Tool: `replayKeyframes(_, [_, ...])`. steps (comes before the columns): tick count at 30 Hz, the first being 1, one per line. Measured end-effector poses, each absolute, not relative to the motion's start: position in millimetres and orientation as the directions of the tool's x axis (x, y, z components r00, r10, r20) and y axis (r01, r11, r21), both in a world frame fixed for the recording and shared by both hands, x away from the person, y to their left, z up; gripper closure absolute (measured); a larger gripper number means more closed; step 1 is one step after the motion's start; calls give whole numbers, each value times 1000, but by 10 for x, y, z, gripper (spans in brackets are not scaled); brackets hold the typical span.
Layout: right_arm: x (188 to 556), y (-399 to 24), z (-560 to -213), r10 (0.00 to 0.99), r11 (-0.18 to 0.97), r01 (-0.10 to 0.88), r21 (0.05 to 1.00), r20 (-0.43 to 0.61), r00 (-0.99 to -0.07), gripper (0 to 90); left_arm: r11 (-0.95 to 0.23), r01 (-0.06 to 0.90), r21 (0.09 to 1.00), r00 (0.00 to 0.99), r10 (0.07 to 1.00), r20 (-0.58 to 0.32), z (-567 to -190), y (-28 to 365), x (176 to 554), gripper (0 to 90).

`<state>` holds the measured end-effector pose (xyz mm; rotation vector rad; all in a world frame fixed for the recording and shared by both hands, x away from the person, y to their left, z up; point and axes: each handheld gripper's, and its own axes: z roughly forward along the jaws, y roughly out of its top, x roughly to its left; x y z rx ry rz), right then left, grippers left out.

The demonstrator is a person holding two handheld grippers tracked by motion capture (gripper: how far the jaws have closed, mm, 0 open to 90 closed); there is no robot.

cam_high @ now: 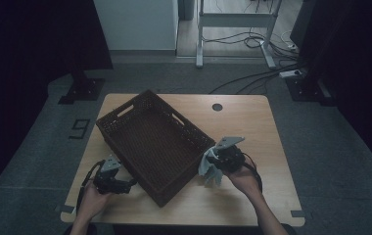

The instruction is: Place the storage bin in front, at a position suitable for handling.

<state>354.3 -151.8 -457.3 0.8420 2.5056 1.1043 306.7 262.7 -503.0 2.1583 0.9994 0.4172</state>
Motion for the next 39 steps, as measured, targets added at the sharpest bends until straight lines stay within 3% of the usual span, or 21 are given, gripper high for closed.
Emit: replayKeyframes(39, [3014, -877, -4537, 386, 615, 254, 746, -4, -922, 802, -440, 539, 719, 647, 763, -18, -5113, 2571, 3058, 10])
